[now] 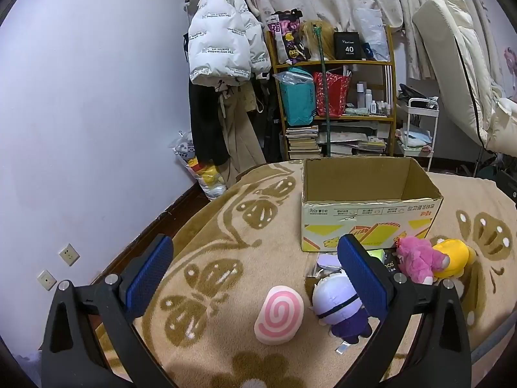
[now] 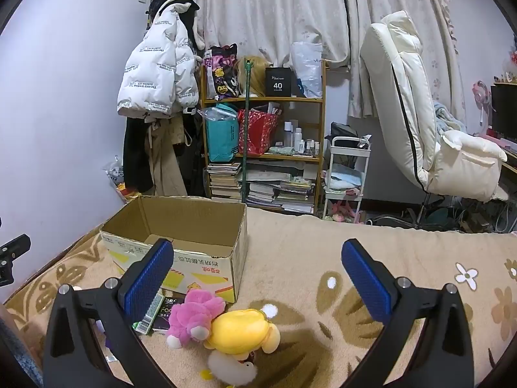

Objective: Organize soft objects

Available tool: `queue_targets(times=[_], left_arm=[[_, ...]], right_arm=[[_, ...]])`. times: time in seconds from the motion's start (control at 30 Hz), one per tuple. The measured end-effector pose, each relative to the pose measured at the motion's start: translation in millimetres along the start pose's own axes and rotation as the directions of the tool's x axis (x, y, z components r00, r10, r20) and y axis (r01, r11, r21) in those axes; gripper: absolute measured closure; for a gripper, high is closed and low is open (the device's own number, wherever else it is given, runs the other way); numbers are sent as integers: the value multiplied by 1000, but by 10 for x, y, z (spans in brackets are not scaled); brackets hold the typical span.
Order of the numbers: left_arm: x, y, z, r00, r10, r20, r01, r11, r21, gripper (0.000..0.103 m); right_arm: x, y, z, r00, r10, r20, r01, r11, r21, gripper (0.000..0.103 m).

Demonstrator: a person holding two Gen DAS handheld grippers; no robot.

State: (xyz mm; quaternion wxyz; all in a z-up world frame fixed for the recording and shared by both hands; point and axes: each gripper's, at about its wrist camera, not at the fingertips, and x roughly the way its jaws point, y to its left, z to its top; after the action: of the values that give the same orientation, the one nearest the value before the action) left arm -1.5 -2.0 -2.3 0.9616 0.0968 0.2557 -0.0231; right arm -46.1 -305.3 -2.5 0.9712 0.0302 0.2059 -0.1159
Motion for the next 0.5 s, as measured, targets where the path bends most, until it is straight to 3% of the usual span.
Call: queue_targets(times=[0.5], left_arm=[[0,-5,0,1000,0,-2,0,1000,1,2]], right_arm=[[-13,-9,5,1000,11,5,-11,1000,2,0]])
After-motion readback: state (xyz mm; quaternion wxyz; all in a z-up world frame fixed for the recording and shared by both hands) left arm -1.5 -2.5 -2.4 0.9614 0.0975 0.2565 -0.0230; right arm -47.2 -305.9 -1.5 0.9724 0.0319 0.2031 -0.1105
